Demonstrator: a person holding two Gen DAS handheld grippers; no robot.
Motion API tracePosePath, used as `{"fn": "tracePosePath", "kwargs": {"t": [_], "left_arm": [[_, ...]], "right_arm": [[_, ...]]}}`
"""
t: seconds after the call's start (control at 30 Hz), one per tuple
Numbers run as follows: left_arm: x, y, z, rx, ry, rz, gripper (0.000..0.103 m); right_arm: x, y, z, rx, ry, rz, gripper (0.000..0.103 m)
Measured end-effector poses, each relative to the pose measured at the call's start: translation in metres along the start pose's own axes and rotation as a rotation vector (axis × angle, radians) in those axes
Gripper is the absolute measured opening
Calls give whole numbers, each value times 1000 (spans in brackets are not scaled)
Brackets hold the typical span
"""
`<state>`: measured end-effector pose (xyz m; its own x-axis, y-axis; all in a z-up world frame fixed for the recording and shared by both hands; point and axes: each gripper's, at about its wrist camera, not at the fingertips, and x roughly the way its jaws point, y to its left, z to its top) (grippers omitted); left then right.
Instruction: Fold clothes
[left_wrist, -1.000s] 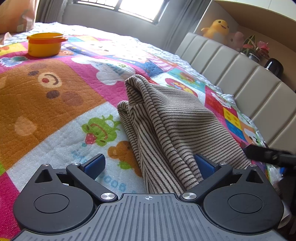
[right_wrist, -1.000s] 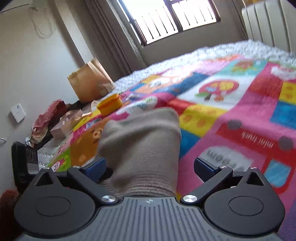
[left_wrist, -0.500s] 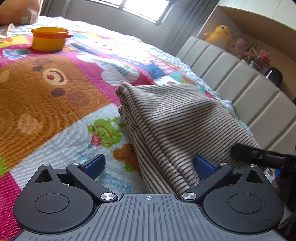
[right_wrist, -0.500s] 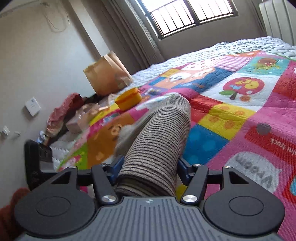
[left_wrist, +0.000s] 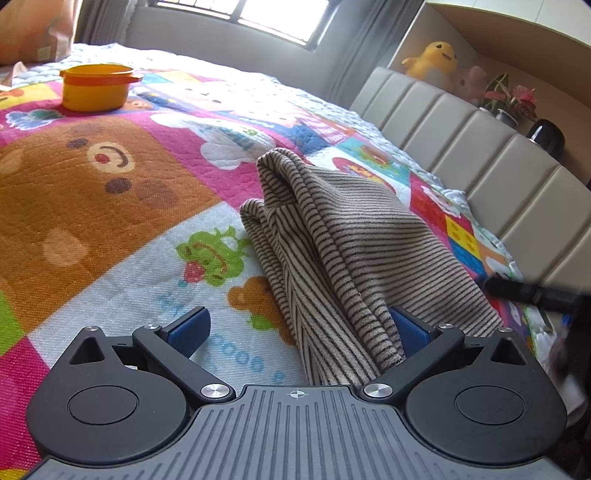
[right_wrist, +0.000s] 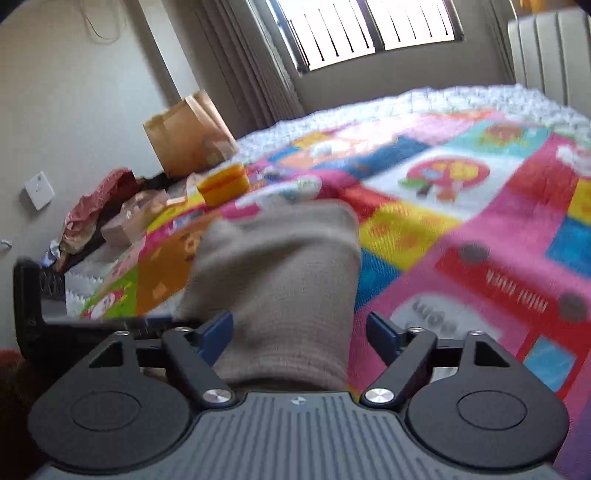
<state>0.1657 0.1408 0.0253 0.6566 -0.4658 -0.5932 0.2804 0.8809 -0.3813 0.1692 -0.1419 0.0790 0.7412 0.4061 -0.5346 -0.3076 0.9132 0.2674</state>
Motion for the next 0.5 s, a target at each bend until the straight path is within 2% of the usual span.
{"fn": "tracePosePath", "kwargs": {"t": [0.1,0.2,0.27,0.33,0.4,0.5], "left_arm": [[-1,-2,0,17,-1,13,103],[-2,-2,-1,27,-4,20,103],[-2,-2,-1,29,-5,18,103],[-2,-1,-1,32,-5,17,103],[-1,-1,0,34,-5,16,103],[-1,-1,0,38,-6,14,103]], "right_arm": [[-4,4,16,-59,-28,-34,82],[25,7,40,-131,4,-78,82],[57,10,45,-199,78,-143,82],[88,11,36,-266,148,-205,83],[99,4,25,-250,147,-215,88],[85,-9,24,-131,121,-180,89]]}}
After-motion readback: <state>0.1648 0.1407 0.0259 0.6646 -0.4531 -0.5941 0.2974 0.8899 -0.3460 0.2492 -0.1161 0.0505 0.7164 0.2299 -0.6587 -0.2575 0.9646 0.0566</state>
